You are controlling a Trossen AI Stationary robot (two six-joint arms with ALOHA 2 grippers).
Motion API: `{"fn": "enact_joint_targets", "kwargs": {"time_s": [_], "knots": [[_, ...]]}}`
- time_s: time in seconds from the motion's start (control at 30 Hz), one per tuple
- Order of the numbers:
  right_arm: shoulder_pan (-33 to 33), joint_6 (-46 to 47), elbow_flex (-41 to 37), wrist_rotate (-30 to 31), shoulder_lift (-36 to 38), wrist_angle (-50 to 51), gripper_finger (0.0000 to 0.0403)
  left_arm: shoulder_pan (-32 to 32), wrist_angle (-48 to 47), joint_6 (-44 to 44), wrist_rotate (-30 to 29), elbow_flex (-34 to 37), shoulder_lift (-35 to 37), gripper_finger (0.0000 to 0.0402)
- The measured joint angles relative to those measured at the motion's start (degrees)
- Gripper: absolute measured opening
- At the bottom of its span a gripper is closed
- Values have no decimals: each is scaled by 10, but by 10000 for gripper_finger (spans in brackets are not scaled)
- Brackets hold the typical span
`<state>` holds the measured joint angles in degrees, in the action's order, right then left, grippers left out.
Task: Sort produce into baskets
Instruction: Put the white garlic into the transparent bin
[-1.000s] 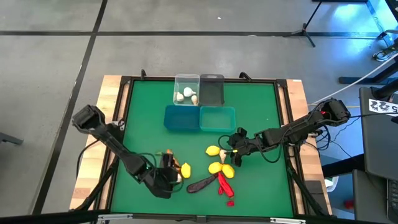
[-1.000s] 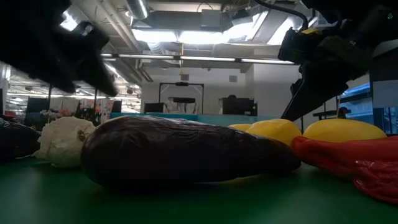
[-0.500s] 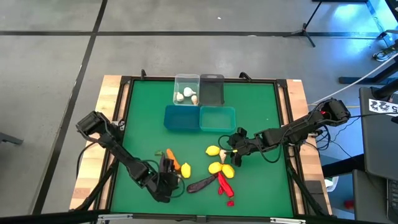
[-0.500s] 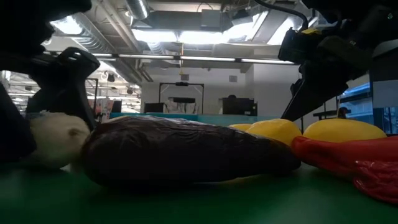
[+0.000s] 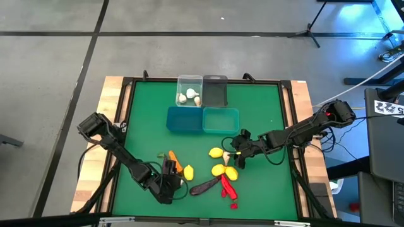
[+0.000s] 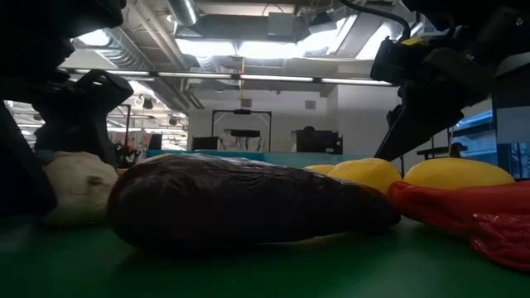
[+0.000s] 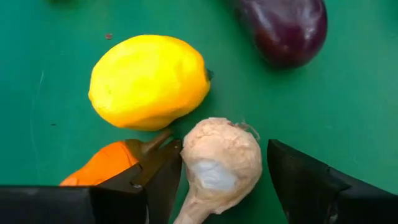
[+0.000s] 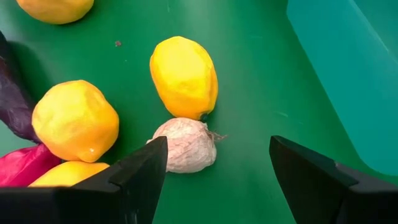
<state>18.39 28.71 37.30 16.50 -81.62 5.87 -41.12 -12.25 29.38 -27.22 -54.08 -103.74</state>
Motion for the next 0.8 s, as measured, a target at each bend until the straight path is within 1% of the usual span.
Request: {"fn": "enact_joint_targets", "kwargs": {"time_s": [0.1,0.23,0.37,0.53,0.8], "knots": [[0,5,0,13,0,0,280,0,-2,-1,0,0,0,214],[0,20,0,15,0,0,280,0,-5,-2,0,0,1,197],[0,25,0,15,0,0,280,10,-7,-38,1,0,4,184],[0,26,0,15,0,0,280,34,-9,-99,0,0,19,181],[0,25,0,24,0,2,280,82,-20,-131,0,0,76,180]]}}
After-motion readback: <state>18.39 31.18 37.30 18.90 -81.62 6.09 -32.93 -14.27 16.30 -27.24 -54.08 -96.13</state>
